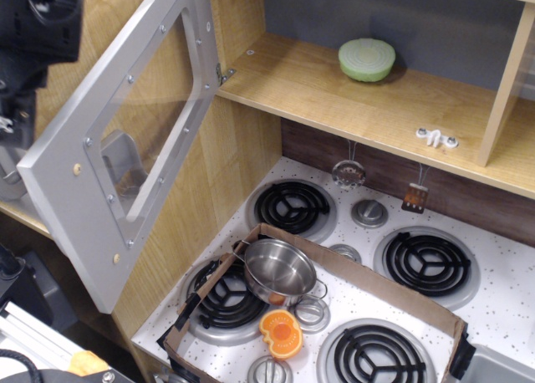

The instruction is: Close microwave

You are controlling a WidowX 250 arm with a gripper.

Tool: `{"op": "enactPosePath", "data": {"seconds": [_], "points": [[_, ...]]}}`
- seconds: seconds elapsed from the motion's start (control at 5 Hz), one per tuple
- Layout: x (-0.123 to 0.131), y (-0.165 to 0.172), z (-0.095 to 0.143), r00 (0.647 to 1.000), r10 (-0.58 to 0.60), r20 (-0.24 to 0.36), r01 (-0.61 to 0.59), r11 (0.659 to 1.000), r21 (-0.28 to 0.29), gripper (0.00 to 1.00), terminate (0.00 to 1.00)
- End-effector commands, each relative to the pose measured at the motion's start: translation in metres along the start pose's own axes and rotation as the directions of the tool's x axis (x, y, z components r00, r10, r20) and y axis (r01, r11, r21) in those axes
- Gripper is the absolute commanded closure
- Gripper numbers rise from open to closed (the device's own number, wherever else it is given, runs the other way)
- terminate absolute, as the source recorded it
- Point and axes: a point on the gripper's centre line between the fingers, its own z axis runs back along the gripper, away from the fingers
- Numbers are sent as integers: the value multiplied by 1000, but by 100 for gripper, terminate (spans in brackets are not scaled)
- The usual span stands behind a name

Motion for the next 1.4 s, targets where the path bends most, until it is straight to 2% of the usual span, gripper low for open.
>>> {"op": "enactPosePath", "data": {"seconds": [0.0, 0.4, 0.6, 0.8, 1.0, 1.2], "points": [[44, 13, -7, 979, 69, 191, -75, 997, 23, 0, 0], [117, 17, -1, 932, 68, 355, -97, 993, 64, 0, 0], [155, 21, 9, 889, 51, 455, -96, 992, 77, 0, 0], [193, 31, 23, 869, -2, 495, -60, 992, 109, 0, 0], [216, 39, 31, 854, -54, 518, -20, 990, 136, 0, 0], [235, 46, 38, 834, -117, 539, 15, 982, 190, 0, 0]]}}
